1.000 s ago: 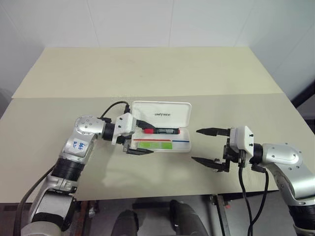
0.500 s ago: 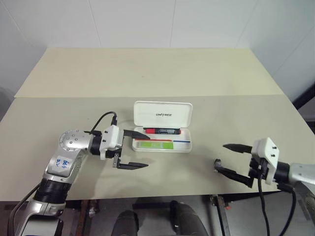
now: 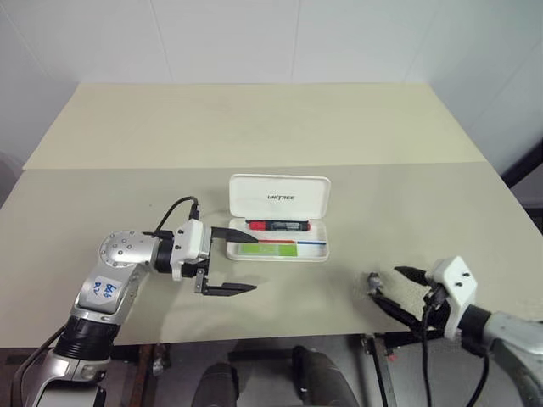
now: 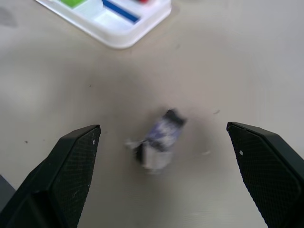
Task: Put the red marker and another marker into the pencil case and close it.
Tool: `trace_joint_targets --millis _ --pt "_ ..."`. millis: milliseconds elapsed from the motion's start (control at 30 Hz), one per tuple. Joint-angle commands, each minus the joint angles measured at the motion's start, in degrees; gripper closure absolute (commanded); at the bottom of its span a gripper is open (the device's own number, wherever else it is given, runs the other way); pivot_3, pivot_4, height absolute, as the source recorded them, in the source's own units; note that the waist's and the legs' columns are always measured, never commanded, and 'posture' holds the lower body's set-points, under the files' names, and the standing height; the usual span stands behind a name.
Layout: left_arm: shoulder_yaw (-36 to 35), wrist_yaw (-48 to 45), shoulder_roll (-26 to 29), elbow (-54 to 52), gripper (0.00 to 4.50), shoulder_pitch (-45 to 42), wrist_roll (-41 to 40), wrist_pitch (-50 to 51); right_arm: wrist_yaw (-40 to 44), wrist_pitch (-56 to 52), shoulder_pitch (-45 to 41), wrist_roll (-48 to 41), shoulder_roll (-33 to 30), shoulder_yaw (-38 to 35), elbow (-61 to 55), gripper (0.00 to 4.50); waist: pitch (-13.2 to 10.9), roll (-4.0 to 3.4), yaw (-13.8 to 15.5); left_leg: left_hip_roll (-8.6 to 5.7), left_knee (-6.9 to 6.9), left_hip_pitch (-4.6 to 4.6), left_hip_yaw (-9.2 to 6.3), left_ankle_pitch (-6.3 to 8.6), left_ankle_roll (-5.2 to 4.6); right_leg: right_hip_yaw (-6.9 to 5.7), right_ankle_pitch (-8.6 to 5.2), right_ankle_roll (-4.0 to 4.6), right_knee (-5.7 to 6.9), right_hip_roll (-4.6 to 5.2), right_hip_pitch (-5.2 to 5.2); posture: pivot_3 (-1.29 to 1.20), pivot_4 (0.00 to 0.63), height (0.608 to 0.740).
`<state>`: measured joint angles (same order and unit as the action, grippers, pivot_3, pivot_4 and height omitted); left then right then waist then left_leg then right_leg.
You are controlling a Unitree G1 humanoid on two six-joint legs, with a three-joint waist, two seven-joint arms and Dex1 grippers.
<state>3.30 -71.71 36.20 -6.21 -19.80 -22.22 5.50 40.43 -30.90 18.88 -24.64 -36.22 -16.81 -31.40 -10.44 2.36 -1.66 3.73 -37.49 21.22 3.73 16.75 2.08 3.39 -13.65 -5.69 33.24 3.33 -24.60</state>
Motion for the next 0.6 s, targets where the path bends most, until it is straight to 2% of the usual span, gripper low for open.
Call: trace_joint_targets --millis 33,267,500,600 --pt "-0.3 0.3 -0.2 -0.5 0.01 -1.3 -0.8 -0.2 -4.6 -2.6 0.0 -0.5 2.1 0.2 -3.1 0.0 0.0 0.0 0.0 -0.01 0.0 0.01 0.01 0.02 -0.02 0.0 0.0 0.0 -0.04 0.01 0.01 0.0 0.15 0.74" --pt "-0.7 0.5 0.0 0.7 0.01 -2.4 -0.6 -0.2 -12.1 -2.5 1.1 3.5 7.8 3.0 -1.2 0.0 0.0 0.01 0.0 -0.01 0.14 0.0 0.0 0.04 -0.04 -0.03 0.0 0.0 -0.15 0.01 0.0 0.0 0.15 0.74" --pt "-0.8 1.4 0.2 -0.3 0.01 -2.0 -0.7 0.3 -13.7 -2.3 1.9 3.7 10.6 4.5 -1.4 0.0 0.1 0.18 -0.1 -0.01 0.16 -0.01 0.03 0.04 -0.04 -0.01 0.01 -0.01 -0.24 0.02 0.03 0.0 0.15 0.74" --pt "-0.9 1.7 0.3 -0.5 0.0 -1.9 -0.6 0.4 -13.9 -1.0 2.8 4.2 10.9 4.5 -0.8 0.98 0.1 0.19 -0.1 0.0 0.21 -0.02 0.02 0.04 -0.04 -0.02 0.0 -0.01 -0.24 0.01 0.02 0.0 0.15 0.74"
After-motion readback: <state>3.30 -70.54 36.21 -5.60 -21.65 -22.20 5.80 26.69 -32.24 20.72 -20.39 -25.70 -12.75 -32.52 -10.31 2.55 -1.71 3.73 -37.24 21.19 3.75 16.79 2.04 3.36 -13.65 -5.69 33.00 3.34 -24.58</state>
